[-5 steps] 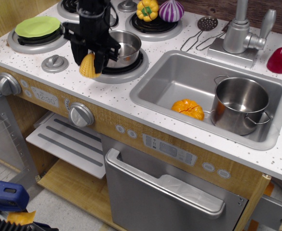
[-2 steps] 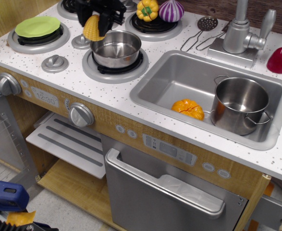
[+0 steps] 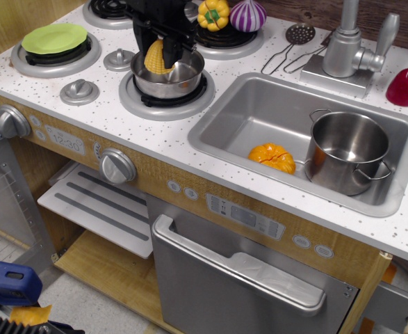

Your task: Put corn in pan which-is on stove

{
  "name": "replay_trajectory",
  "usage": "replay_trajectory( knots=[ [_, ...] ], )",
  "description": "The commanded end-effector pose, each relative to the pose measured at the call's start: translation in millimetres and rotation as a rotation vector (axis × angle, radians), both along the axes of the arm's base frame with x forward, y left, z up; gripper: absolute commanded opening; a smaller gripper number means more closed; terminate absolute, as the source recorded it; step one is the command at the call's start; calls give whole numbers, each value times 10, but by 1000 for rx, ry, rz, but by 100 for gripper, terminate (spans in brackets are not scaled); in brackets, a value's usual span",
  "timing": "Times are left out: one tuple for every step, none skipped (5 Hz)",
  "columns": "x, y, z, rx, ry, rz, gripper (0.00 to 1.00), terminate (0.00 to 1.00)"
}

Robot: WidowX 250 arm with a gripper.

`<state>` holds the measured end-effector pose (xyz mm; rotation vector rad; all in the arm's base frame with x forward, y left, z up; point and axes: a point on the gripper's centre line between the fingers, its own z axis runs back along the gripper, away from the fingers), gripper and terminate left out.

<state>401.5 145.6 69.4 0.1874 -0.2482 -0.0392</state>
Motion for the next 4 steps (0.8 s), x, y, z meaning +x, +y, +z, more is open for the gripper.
replay_trajectory(
  knots=[
    [147,134,147,8,-64,-35,0,0],
    [157,161,76,-22,-60,-52,100,0],
    [171,178,37,-57,-52,-52,100,0],
    [171,178,37,-57,-52,-52,100,0]
  ],
)
